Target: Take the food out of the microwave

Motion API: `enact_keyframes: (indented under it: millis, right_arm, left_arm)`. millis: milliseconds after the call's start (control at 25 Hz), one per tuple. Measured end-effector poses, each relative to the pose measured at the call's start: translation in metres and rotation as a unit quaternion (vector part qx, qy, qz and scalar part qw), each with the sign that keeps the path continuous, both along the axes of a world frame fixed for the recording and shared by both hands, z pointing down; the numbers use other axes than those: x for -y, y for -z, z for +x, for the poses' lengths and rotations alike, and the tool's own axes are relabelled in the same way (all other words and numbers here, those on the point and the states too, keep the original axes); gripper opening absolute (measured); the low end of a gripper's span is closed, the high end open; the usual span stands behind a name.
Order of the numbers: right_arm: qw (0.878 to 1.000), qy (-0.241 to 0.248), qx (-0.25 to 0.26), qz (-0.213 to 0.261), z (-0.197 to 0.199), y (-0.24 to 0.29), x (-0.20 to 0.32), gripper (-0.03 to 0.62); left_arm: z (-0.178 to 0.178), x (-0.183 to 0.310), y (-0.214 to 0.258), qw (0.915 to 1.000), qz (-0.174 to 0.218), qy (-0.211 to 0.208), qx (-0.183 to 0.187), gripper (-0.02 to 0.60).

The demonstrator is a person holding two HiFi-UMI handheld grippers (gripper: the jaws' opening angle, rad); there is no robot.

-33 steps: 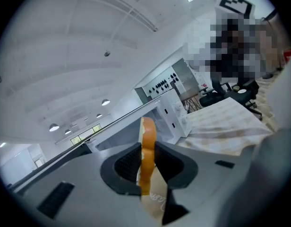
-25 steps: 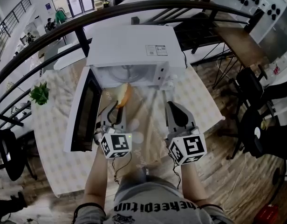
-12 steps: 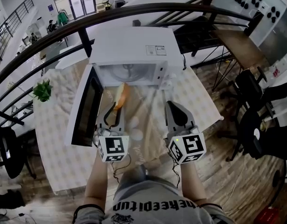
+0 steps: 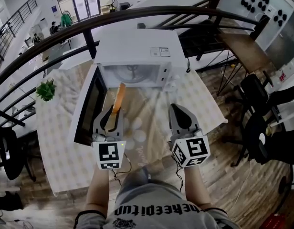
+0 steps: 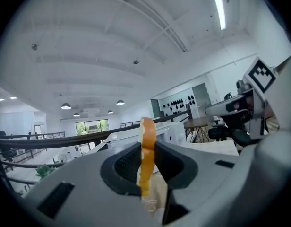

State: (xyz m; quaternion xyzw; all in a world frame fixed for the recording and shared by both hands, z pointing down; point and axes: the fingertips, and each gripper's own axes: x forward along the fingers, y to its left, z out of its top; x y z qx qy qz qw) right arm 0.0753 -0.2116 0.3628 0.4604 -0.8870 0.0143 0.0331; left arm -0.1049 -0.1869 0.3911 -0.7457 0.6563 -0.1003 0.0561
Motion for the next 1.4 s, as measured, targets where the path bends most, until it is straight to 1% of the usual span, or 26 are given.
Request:
enact_keyframes:
  millis: [200,480,760,1400]
  right_arm:
    - [1.000,0.000,0.000,0.007,0.002,0.006,-0.008,0.005]
    - [1.000,-0.004,0.004,0.016,0.005,0.015,-0.017,0.005]
    - [1.000,-0.005,0.005,0.024,0.004,0.022,-0.029,0.005]
    - [0.999,-0.003,0.004,0.044,0.002,0.035,-0.056,0.005]
  left_arm:
    - [-0.004,-0.012,0.011,0.9998,0.010,0.006,-0.019,0.080]
    - [-0.007,-0.026,0.031,0.9978,0.020,0.007,-0.062,0.080]
    - [-0.011,-0.042,0.046,0.9970,0.038,0.011,-0.067,0.080]
    - [-0.021,-0.077,0.073,0.9924,0.074,0.024,-0.095,0.080]
